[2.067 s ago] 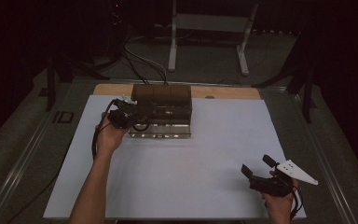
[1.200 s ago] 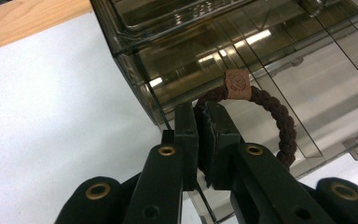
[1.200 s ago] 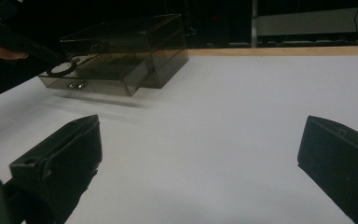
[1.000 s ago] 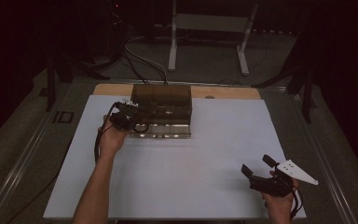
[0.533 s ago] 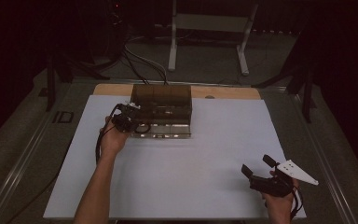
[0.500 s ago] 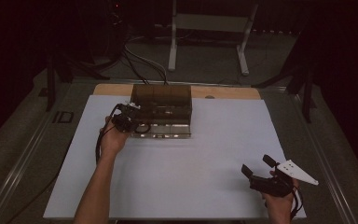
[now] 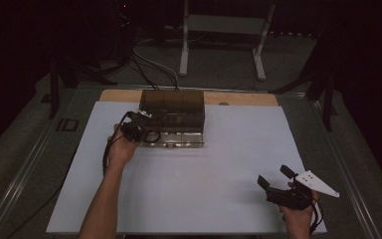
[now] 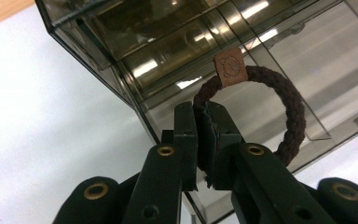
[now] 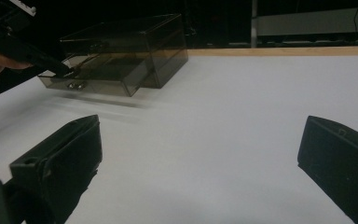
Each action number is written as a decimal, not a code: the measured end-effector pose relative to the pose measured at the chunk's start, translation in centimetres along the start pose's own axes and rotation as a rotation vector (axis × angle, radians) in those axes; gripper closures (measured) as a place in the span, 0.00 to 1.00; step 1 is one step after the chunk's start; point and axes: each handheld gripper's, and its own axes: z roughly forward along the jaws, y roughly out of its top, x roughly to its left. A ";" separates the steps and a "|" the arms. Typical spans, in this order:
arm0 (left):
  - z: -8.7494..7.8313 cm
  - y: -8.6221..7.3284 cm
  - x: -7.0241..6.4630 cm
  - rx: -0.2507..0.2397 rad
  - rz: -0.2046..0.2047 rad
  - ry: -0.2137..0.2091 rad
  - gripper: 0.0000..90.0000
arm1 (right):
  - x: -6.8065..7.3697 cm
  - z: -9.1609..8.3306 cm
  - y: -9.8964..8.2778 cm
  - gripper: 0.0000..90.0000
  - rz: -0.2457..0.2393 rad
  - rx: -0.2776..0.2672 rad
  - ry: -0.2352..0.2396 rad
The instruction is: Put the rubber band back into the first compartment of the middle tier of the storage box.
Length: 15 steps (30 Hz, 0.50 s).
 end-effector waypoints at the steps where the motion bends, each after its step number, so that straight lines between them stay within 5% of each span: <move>1: 0.0 0.0 0.0 0.000 0.005 0.001 0.95 | 0.0 0.0 0.0 0.00 -0.001 0.000 -0.001; 15: -0.1 0.3 0.2 -0.001 0.086 -0.005 0.96 | 0.0 0.1 0.0 0.00 -0.003 0.002 0.000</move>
